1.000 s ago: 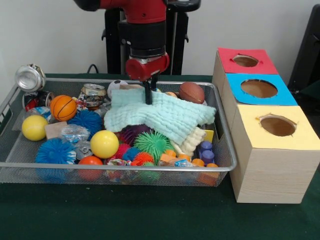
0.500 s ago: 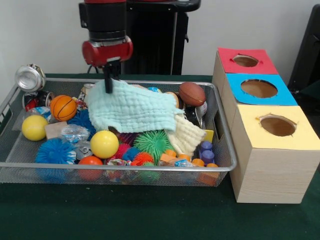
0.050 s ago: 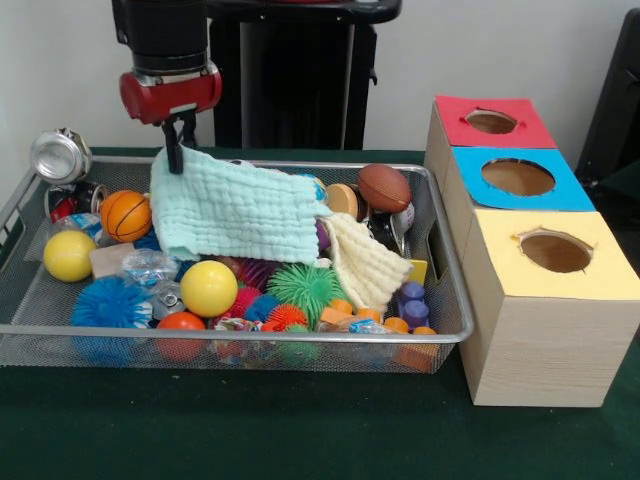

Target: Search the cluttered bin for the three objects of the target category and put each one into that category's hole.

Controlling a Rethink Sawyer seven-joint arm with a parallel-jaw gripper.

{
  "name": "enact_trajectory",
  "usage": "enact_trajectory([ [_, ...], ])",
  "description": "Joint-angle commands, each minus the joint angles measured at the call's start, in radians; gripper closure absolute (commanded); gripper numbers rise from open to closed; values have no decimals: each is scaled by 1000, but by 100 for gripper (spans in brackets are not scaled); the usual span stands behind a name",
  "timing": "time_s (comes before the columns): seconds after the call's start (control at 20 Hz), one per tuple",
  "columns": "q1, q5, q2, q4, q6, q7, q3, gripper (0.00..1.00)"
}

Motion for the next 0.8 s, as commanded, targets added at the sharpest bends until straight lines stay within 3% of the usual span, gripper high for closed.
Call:
enact_trajectory([
  [0.05,-3,-22,43,-98,132,-360,83,100],
  [0.35,-3,-16,31,-128,159,-405,84,100],
  [0.8,-14,-38,82,-173,146,-456,80,100],
])
